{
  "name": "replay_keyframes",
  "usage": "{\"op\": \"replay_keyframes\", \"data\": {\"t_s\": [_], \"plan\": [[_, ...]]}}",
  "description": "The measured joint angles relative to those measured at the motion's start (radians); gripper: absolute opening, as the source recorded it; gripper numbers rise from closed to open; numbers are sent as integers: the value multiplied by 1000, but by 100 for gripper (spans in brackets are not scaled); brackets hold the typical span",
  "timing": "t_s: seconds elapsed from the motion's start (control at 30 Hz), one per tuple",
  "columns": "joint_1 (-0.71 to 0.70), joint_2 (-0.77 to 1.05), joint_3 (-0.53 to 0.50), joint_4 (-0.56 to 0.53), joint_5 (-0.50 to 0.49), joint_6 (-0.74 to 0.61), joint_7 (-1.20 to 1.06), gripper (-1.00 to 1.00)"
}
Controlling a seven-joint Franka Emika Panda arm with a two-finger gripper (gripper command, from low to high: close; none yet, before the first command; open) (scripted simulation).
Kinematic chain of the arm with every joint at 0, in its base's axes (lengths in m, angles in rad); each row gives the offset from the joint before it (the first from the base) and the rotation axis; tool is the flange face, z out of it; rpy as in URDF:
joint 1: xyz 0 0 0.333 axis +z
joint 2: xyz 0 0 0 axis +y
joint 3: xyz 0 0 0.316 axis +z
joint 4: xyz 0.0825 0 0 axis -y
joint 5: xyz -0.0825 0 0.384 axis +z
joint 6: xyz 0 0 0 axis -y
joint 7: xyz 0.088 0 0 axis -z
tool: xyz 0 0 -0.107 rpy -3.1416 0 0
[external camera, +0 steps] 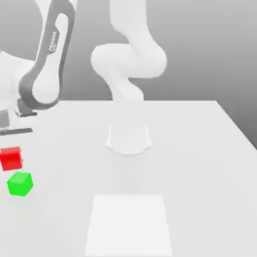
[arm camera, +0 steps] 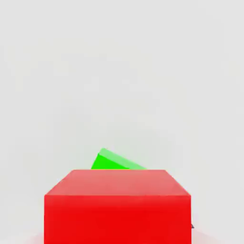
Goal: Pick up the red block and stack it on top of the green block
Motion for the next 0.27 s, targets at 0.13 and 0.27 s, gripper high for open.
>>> {"op": "replay_keyframes", "data": {"t_s": [0.13,0.27], "plan": [[-54,79,79,3,132,51,-95,-100],[-70,96,99,3,159,63,-115,100]]}}
